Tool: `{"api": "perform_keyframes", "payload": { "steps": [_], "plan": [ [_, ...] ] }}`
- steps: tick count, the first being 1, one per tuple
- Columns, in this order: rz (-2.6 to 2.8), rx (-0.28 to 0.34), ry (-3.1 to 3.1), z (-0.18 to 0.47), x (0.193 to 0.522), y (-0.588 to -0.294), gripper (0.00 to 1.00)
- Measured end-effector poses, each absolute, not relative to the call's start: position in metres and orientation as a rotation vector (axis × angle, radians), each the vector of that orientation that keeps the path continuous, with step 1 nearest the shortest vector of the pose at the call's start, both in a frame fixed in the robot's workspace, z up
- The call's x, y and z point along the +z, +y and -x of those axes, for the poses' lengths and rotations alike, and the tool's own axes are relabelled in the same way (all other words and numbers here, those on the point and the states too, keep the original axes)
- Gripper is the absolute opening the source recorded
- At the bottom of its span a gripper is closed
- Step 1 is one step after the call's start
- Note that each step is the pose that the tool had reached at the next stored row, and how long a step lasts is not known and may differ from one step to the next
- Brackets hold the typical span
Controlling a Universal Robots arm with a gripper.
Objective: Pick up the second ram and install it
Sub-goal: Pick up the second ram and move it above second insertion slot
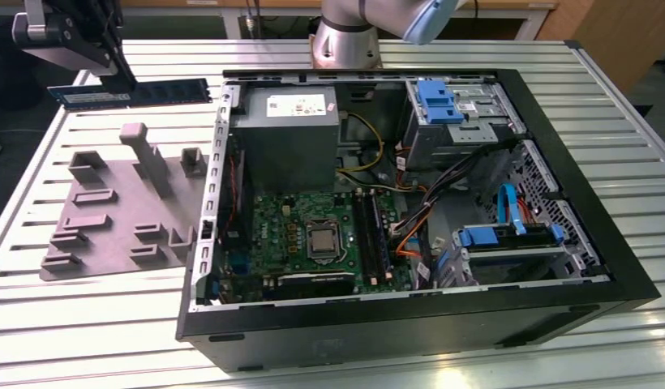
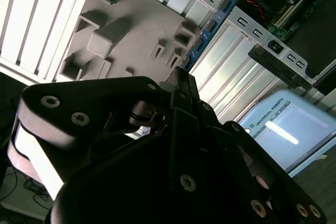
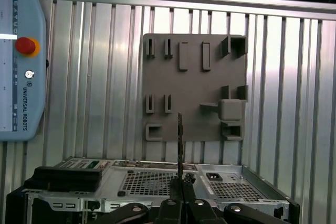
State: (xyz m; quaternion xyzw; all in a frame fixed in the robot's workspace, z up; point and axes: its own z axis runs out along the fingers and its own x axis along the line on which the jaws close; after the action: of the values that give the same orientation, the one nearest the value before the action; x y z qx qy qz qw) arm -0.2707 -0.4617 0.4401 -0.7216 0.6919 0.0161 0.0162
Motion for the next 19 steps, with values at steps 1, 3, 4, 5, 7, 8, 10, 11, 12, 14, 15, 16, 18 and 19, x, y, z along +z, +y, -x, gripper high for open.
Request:
{"api": "perform_keyframes", "payload": {
  "steps": [1,3,4,5,7,8,10,11,12,14,15,16,18,19],
  "plan": [
    [2.244,0.05,2.152,0.27,0.44,-0.462,0.12],
    [2.244,0.05,2.152,0.268,0.44,-0.462,0.12],
    [2.244,0.05,2.152,0.267,0.44,-0.462,0.12],
    [2.244,0.05,2.152,0.266,0.44,-0.462,0.12],
    [2.244,0.05,2.152,0.265,0.44,-0.462,0.12],
    [2.244,0.05,2.152,0.264,0.44,-0.462,0.12],
    [2.244,0.05,2.152,0.262,0.44,-0.462,0.12],
    [2.244,0.05,2.152,0.261,0.44,-0.462,0.12],
    [2.244,0.05,2.152,0.26,0.44,-0.462,0.12],
    [2.244,0.05,2.152,0.258,0.44,-0.462,0.12],
    [2.244,0.05,2.152,0.254,0.44,-0.462,0.12],
    [2.244,0.05,2.152,0.253,0.44,-0.462,0.12],
    [2.244,0.05,2.152,0.251,0.44,-0.462,0.12],
    [2.244,0.05,2.152,0.25,0.44,-0.462,0.12]
  ]
}}
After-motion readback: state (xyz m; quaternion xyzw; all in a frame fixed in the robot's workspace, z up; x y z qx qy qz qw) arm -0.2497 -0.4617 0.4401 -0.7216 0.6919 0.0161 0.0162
